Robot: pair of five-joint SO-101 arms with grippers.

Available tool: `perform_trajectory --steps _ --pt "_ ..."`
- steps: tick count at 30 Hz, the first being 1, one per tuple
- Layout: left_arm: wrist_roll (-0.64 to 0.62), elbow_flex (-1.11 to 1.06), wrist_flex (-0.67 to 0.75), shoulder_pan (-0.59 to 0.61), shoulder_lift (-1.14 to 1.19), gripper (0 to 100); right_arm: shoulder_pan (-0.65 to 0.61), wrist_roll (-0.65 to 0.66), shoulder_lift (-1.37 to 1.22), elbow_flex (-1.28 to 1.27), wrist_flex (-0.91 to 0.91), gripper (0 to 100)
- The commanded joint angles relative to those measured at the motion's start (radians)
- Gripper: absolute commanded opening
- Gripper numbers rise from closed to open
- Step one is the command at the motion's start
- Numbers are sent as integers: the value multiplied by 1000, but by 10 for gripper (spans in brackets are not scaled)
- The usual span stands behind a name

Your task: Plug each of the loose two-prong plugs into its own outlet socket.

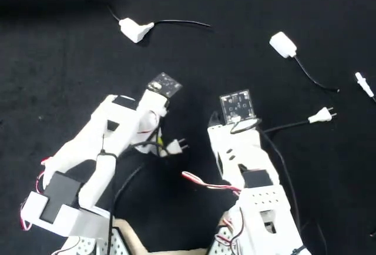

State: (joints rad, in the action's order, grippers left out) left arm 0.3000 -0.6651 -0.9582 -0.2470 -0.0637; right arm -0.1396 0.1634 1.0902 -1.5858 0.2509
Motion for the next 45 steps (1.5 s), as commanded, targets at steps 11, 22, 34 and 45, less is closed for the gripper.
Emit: perform_trajectory --steps 11,22,34,45 --pt "9 489 -356 56 -12 300 11 11 18 2 -43 156" --pt "163 518 -615 -194 -2 300 12 8 18 2 -44 156" --pt "186 154 -270 -266 0 300 74 -32 24 8 -43 156" --pt "232 -22 -14 -188 0 285 92 -34 24 16 -49 156"
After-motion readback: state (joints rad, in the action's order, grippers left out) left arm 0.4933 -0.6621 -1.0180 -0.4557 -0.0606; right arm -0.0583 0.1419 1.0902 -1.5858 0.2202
